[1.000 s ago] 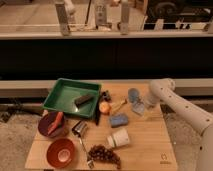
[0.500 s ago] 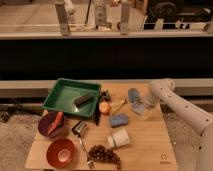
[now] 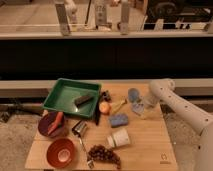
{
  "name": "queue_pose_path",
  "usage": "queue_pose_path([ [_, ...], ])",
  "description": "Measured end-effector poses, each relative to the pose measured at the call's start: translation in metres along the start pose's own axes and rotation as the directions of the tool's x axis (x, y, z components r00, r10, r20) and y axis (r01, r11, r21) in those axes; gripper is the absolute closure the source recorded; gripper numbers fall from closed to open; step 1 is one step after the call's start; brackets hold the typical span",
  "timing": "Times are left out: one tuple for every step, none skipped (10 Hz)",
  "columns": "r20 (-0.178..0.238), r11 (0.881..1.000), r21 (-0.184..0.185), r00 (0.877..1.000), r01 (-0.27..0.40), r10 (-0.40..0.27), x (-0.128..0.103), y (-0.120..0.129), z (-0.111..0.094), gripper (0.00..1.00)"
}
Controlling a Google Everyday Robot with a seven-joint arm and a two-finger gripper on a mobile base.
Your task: Place towel in purple bowl
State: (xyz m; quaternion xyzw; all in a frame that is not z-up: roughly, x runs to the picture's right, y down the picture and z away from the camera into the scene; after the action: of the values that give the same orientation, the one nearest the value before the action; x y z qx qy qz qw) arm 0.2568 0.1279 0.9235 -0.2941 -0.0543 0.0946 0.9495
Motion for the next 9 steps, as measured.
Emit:
queue_pose_path([
  [0.002, 1.000, 0.002, 1.000, -0.004, 0.004, 0.000, -0.001, -0.001, 0.41],
  [0.003, 1.000, 0.002, 1.000, -0.007, 0.007, 0.000, -0.002, -0.002, 0.51],
  [0.005, 1.000, 0.003, 1.000, -0.009, 0.009, -0.001, -0.003, -0.002, 0.61],
  [0.006, 1.000, 0.004, 1.000, -0.012, 0.012, 0.000, -0.003, -0.003, 0.72],
  [0.008, 1.000, 0.008, 1.000, -0.014, 0.014, -0.001, -0.004, -0.005, 0.81],
  [0.010, 1.000, 0.012, 1.000, -0.017, 0.017, -0.001, -0.004, -0.006, 0.87],
  [0.013, 1.000, 0.018, 1.000, -0.018, 0.017, -0.001, -0.004, -0.008, 0.93],
  [0.014, 1.000, 0.027, 1.000, -0.011, 0.010, -0.004, -0.005, -0.014, 0.98],
  [0.015, 0.999, 0.035, 1.000, -0.007, 0.006, -0.006, -0.006, -0.023, 0.99],
])
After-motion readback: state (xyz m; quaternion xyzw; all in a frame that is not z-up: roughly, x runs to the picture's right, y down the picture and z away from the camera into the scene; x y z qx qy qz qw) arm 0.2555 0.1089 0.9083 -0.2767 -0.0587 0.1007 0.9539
